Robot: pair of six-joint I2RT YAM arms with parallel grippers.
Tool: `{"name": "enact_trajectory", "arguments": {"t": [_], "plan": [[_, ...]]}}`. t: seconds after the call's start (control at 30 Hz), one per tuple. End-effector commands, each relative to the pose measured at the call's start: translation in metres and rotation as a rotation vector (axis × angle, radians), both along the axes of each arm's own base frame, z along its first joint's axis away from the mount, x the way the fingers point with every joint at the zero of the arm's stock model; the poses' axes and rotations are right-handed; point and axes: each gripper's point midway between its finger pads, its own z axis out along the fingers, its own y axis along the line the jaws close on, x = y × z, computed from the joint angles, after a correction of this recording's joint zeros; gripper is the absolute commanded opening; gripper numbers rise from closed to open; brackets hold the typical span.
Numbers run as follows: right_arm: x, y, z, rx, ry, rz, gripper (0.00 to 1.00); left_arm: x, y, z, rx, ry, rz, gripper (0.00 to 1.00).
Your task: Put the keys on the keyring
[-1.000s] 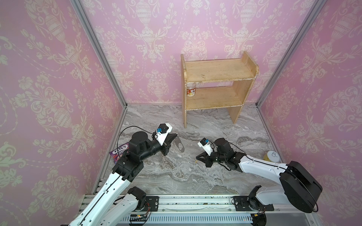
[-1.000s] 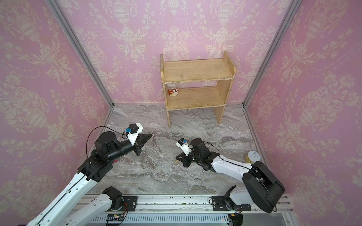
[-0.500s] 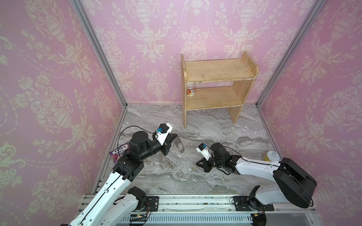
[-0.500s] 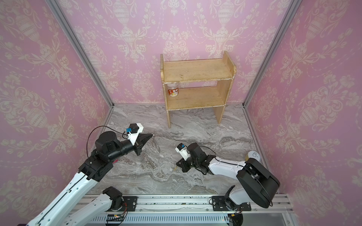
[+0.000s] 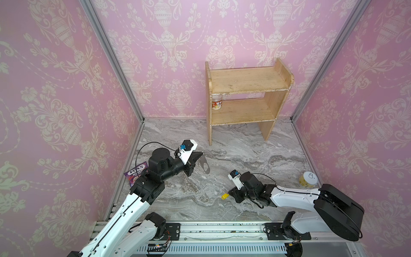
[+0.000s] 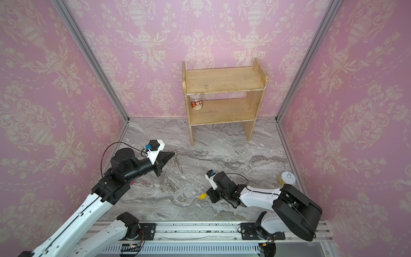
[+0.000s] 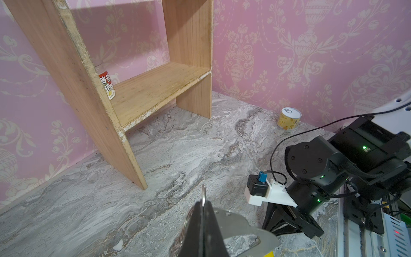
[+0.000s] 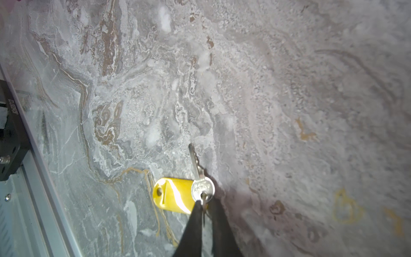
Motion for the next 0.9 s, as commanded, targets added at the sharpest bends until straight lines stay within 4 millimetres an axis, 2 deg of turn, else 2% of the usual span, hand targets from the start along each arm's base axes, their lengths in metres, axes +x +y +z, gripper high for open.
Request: {"name": "enact_trajectory", "arguments": {"t": [0.0, 0.1, 0.2, 0.33, 0.5, 0.6, 0.87], "plan": [[0.002, -0.015, 0.001, -0.027, -0.020, -0.085, 0.32, -0.001, 0.000, 0.022, -0.039, -0.053, -0.009, 0.00], [0.005, -0.023, 0.013, -0.027, -0.070, -0.112, 0.44, 0.000, 0.000, 0.020, -0.034, -0.047, -0.010, 0.00], [0.008, -0.024, 0.027, -0.028, -0.087, -0.085, 0.46, 0.001, 0.000, 0.020, -0.033, -0.049, -0.008, 0.00], [0.003, -0.012, 0.034, -0.055, -0.022, 0.040, 0.40, 0.001, -0.001, 0.019, -0.031, -0.045, -0.013, 0.00], [-0.012, -0.004, 0.027, -0.157, 0.113, 0.189, 0.32, 0.001, -0.001, 0.019, -0.028, -0.044, -0.012, 0.00], [-0.017, -0.003, 0.025, -0.183, 0.166, 0.217, 0.30, 0.000, -0.001, 0.019, -0.027, -0.043, -0.013, 0.00], [-0.011, -0.003, 0.008, -0.261, 0.240, 0.194, 0.28, 0.000, 0.000, 0.019, -0.023, -0.044, -0.012, 0.00]]}}
